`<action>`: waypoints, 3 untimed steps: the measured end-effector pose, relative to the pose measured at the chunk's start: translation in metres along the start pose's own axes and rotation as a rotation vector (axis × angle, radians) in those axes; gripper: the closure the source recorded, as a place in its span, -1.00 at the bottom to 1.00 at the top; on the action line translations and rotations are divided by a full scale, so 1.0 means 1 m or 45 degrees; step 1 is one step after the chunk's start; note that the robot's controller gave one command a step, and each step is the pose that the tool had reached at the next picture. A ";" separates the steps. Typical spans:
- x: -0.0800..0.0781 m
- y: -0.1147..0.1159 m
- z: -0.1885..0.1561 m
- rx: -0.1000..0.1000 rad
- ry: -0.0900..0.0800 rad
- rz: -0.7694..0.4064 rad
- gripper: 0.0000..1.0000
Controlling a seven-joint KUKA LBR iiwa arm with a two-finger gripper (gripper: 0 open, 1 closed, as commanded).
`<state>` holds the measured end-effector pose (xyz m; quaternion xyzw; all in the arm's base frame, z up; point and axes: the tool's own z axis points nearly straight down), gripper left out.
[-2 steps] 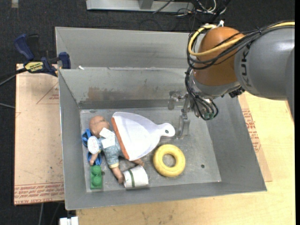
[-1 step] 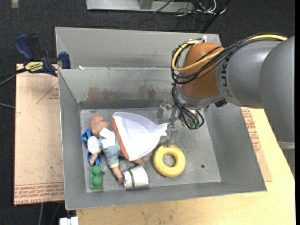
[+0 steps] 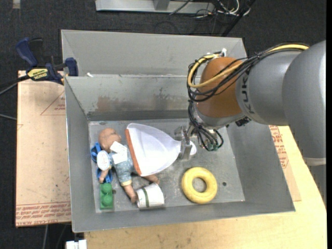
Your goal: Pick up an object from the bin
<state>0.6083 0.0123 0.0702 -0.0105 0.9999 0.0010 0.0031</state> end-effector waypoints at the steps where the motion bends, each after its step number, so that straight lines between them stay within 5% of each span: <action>1: 0.000 0.000 0.000 0.000 0.000 0.000 1.00; 2: -0.008 0.001 -0.015 0.000 0.000 -0.024 1.00; 3: -0.015 0.000 -0.143 0.000 -0.004 -0.050 1.00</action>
Offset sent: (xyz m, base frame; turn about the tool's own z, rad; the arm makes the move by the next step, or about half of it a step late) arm 0.0118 0.0010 0.0230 -0.0292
